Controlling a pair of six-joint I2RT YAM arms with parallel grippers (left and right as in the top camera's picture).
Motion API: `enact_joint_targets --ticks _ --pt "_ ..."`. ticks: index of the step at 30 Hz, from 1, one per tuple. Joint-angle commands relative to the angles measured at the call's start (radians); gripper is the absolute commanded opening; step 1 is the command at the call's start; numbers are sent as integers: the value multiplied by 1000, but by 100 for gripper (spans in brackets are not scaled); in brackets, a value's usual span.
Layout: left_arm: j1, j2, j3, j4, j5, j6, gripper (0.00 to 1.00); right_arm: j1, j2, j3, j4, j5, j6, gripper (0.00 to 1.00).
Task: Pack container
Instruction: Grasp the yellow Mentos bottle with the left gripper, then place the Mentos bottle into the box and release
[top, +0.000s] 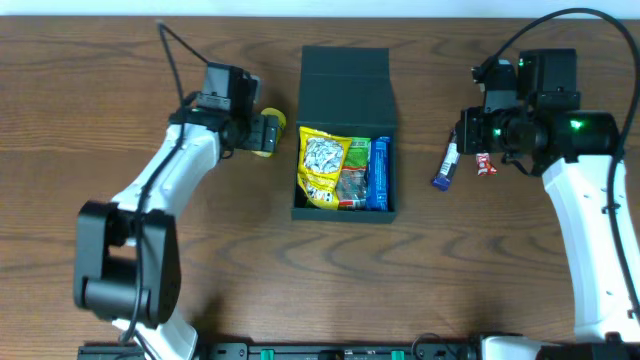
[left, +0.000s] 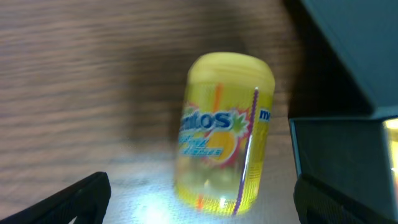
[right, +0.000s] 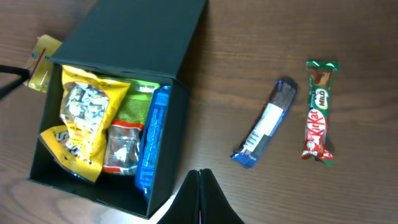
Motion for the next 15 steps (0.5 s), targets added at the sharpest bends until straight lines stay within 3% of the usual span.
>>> enact_joint_targets --ticks 1,12,13,15 --pt "-17 32 6 32 19 100 95 -24 3 -6 -5 9 -21 1" --pt "-43 174 6 89 -35 146 98 -67 3 -10 11 39 -21 2" --pt "-43 176 6 93 -35 145 95 -70 3 -10 12 39 -21 2" --pt "-44 175 6 109 -35 126 79 -80 3 -10 10 39 -21 2"
